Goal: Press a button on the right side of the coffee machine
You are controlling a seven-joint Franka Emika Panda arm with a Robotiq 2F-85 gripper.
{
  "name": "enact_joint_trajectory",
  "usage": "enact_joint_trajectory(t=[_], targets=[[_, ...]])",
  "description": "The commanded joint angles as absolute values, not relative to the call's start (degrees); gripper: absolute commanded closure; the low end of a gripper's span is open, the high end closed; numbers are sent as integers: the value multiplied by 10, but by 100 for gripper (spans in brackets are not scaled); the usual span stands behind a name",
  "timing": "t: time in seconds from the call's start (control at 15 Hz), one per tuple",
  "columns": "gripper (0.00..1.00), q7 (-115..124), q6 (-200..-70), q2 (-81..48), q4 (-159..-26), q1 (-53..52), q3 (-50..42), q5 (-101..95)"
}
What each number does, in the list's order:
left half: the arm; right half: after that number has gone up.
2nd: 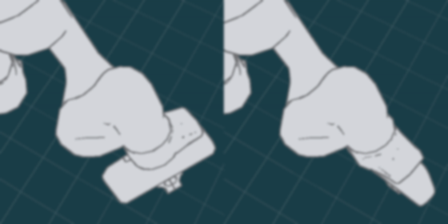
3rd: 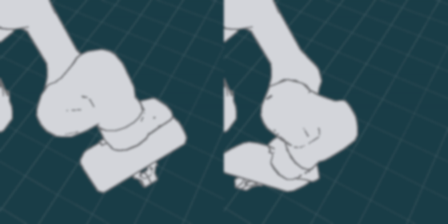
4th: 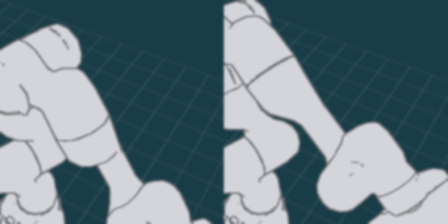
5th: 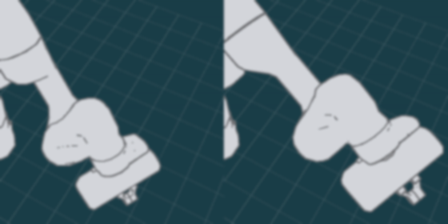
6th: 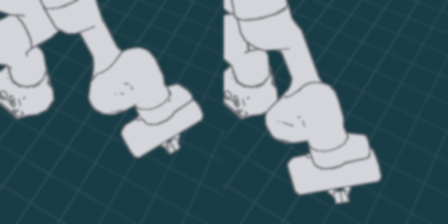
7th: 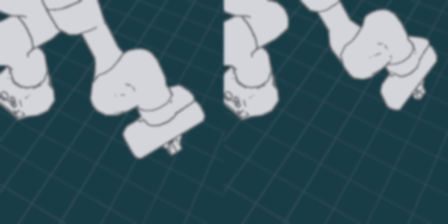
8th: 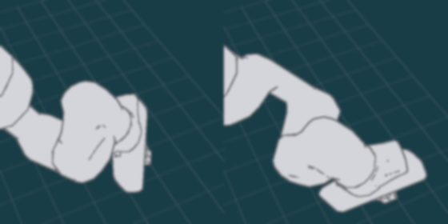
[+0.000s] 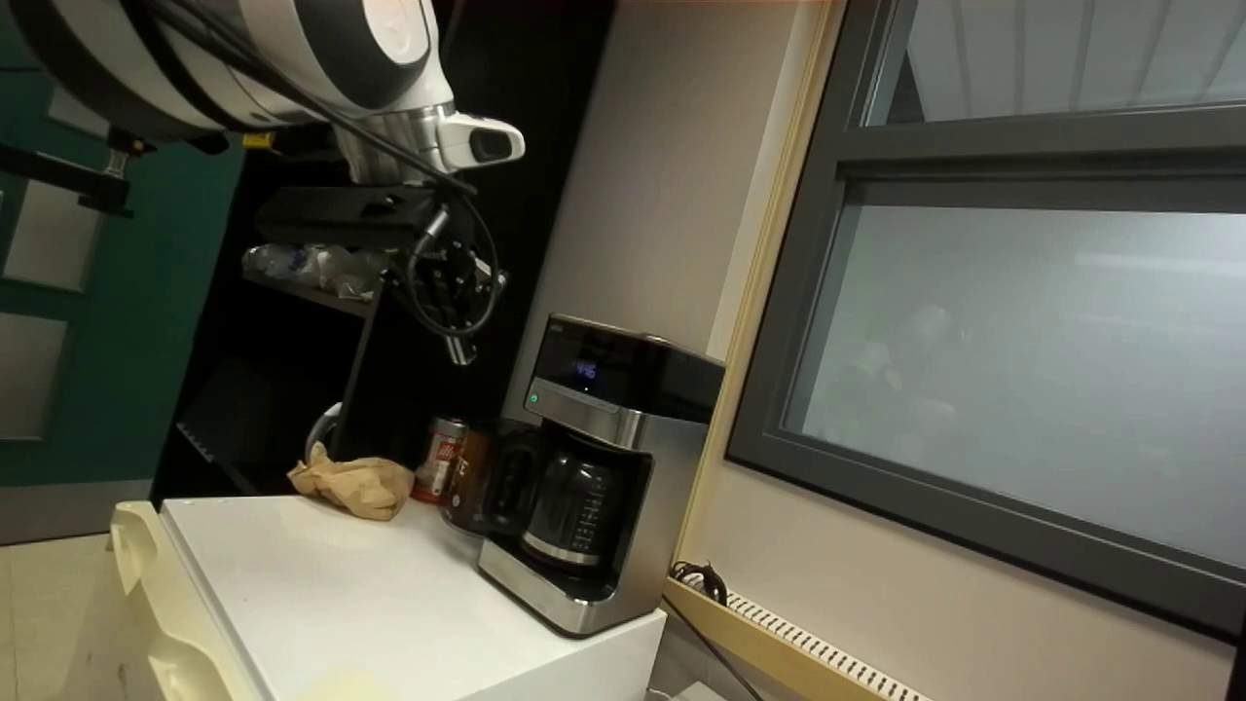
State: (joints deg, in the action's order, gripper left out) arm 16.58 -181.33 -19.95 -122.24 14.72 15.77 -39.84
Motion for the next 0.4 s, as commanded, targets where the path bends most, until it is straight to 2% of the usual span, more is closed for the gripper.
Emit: enact_joint_trajectory(t=[0.0,0.33], targets=[[99,145,-1824,-167,-1268,190,199,-389],[99,138,-1822,-160,-1284,230,239,-389]])
